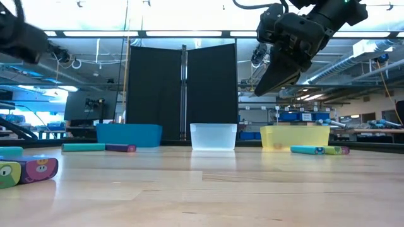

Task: Sort blocks
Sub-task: Put the blue block into the transparent bin

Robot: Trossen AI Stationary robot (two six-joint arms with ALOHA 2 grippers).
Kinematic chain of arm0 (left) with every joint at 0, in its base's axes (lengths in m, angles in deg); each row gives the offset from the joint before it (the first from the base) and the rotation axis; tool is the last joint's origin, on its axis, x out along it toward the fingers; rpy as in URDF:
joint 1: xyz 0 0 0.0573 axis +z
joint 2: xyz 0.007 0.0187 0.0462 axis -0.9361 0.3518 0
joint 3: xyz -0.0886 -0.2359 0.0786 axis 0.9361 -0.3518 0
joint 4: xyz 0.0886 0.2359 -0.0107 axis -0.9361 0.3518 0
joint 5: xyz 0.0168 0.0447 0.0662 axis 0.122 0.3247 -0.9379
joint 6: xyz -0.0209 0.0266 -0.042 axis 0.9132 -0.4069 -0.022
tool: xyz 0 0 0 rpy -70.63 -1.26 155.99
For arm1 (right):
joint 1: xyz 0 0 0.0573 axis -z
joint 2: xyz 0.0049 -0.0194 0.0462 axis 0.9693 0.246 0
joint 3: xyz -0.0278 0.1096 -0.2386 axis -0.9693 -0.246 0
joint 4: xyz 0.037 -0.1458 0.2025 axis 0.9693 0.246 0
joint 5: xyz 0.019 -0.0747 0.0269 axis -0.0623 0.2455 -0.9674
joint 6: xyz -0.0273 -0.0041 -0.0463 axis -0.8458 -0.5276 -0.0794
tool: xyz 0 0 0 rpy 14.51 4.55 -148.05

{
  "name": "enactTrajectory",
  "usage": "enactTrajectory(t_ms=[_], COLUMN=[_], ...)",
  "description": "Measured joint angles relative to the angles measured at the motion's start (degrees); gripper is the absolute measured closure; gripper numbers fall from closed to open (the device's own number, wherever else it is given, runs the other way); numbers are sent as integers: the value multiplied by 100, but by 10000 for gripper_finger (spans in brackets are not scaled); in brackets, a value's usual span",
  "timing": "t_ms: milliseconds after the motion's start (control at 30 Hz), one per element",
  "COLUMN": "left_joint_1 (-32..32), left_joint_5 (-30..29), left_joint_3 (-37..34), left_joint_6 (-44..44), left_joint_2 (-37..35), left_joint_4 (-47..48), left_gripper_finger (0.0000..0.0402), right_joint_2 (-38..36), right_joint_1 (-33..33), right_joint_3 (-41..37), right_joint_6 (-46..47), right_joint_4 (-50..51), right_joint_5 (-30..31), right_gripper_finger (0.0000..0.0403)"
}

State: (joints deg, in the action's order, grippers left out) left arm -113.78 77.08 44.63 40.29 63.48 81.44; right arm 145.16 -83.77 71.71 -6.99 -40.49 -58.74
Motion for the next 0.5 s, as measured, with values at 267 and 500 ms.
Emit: enactTrajectory(t_ms=[267,500], left_joint_1=[52,57], left_joint_5=[105,-29], left_joint_3=[0,-24], left_joint_6=[449,565], left_joint_2=[320,400], left_joint_4=[850,951], left_gripper_finger=[269,207], right_joint_2=[0,0], right_joint_1=[0,0], right_joint_3=[0,0], right_joint_6=[-3,-1], right_joint_4=[26,39], right_joint_5=[0,-2], right_gripper_finger=[386,389])
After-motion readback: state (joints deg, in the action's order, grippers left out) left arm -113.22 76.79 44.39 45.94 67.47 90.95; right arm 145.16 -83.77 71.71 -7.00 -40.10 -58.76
